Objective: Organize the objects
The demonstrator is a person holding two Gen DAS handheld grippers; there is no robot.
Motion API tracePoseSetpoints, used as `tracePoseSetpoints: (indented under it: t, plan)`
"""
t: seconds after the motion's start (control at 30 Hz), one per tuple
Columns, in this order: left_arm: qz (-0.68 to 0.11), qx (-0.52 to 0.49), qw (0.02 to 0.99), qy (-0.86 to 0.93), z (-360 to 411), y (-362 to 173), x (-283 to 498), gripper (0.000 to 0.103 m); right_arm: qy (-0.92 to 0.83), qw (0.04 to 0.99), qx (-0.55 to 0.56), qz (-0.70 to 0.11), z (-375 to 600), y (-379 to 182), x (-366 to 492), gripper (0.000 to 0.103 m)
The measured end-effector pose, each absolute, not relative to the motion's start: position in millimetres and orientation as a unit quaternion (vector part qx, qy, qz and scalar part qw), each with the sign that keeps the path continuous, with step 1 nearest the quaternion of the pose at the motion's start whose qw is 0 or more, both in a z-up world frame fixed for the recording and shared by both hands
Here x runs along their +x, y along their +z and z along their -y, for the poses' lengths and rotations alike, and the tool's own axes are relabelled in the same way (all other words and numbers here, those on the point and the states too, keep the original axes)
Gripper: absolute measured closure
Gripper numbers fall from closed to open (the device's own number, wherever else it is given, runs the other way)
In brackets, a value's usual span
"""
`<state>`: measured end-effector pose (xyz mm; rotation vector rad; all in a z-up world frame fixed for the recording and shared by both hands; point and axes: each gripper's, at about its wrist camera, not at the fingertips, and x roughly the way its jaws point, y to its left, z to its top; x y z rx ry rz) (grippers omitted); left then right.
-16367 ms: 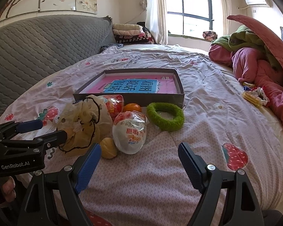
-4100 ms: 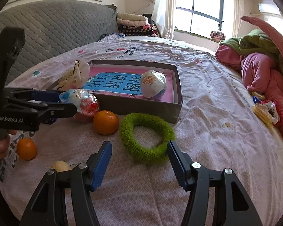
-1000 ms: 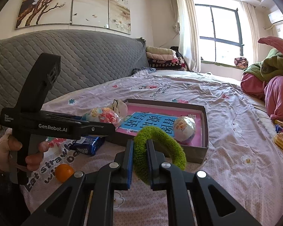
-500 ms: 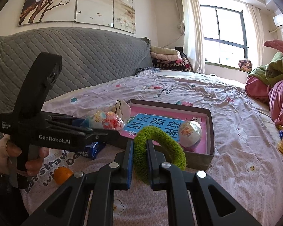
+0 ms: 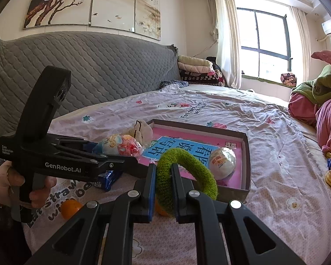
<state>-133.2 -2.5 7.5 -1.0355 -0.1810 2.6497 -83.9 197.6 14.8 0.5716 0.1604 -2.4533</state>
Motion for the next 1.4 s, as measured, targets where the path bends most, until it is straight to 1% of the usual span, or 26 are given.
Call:
tracePoseSetpoints:
  t: [0.43,0.83,1.03,1.4]
  plan:
    - [0.056,-0.343,0.131,0.929,10,19,-136,0.038,-0.927,0.313,0.189,-0.091,-186,23,-100,0.090]
    - [0.073,-0.334,0.117,0.933,33,35,-151,0.038,-0.928,0.312,0.182,-0.093,-182,23,-111,0.090]
    - [0.075,-0.335,0.116,0.932,36,37,-159,0.038,-0.927,0.314,0.189,-0.080,-184,23,-118,0.090]
    - [0.074,-0.331,0.122,0.933,35,44,-177,0.038,-0.926,0.313,0.189,-0.090,-177,22,-120,0.090]
